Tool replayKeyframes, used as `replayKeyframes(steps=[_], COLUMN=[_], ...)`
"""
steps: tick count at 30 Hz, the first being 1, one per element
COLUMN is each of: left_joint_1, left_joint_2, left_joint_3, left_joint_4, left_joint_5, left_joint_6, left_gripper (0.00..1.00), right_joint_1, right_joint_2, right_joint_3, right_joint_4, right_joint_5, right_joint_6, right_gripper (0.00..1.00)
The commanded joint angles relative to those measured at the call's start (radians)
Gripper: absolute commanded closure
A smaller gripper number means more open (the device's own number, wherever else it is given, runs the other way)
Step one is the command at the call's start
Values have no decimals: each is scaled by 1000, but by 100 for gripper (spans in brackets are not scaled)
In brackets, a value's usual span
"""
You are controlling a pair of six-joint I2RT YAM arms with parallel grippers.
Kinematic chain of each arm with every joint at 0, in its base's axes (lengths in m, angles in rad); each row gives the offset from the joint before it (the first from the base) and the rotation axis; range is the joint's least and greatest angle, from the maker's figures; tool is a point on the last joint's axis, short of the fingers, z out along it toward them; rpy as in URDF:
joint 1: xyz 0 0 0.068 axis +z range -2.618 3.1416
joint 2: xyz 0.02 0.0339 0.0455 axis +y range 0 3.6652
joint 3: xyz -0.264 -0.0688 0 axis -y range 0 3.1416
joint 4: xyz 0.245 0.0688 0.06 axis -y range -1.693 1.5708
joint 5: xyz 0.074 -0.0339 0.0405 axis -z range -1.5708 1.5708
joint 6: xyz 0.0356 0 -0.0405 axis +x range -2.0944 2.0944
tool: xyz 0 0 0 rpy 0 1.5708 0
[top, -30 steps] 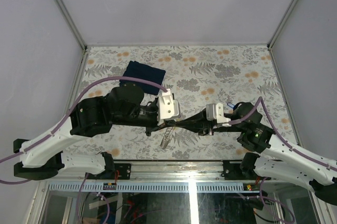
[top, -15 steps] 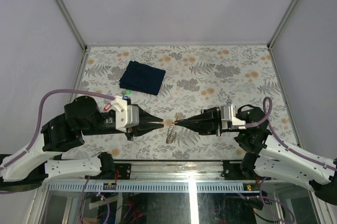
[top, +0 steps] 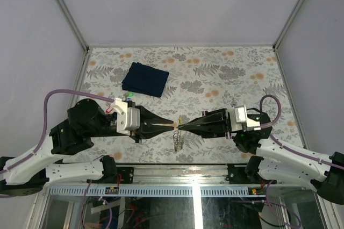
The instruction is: Put the keys on the keyring
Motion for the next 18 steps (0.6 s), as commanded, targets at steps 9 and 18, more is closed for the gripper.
replayKeyframes(steps=[9,18], left_joint_1=[-6,-5], left_joint_2=[13,10], left_joint_3=[-3,-2], left_joint_4=[79,46], left_joint_5=[63,59], left_joint_6=[-5,14], left_gripper=[78,77], right_joint_1=[5,4], right_joint_2=[-69,-151], right_joint_3=[70,141], right_joint_4=[-140,-481], right_joint_5=[-30,-93], right_joint_6=[-208,-621], right_gripper=[100,100])
